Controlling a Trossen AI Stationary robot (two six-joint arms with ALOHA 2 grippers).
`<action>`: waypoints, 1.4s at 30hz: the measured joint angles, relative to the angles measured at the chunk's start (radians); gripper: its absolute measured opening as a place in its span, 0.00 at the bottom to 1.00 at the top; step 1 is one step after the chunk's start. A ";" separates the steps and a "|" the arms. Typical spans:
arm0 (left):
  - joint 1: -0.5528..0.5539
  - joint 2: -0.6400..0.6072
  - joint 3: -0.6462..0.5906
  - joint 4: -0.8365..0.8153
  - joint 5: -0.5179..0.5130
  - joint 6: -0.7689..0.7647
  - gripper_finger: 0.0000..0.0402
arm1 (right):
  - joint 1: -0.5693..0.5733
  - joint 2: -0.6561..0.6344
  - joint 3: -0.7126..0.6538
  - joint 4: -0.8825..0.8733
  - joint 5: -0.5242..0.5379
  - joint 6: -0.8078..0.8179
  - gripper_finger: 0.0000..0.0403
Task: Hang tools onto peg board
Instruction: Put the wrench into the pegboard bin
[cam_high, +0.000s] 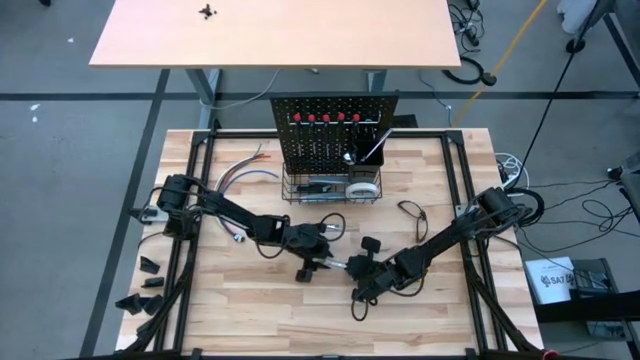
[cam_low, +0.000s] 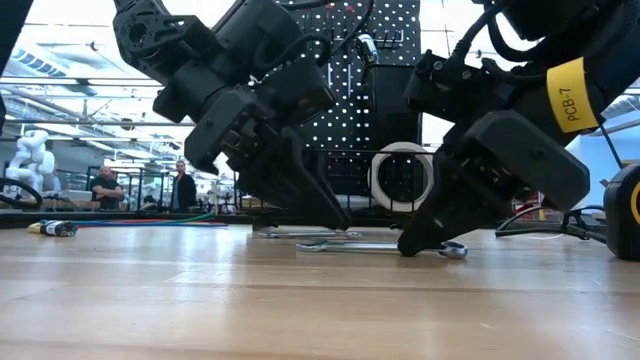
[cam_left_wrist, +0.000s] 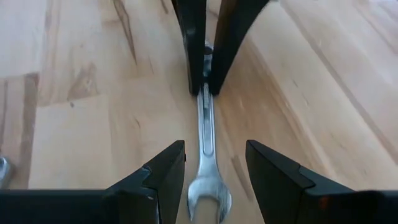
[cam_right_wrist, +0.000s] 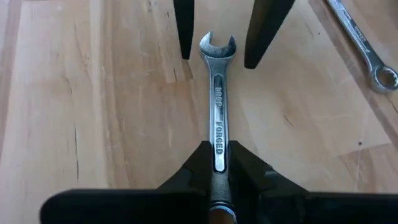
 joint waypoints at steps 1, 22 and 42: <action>0.000 0.000 0.000 -0.012 0.000 0.000 0.43 | -0.001 0.000 0.000 0.000 0.001 -0.006 0.06; 0.014 0.066 0.002 0.039 0.063 -0.155 0.43 | 0.013 0.013 0.003 0.063 0.119 -0.223 0.01; -0.004 0.072 0.002 0.018 -0.086 -0.146 0.04 | 0.015 0.011 0.003 0.061 0.113 -0.101 0.05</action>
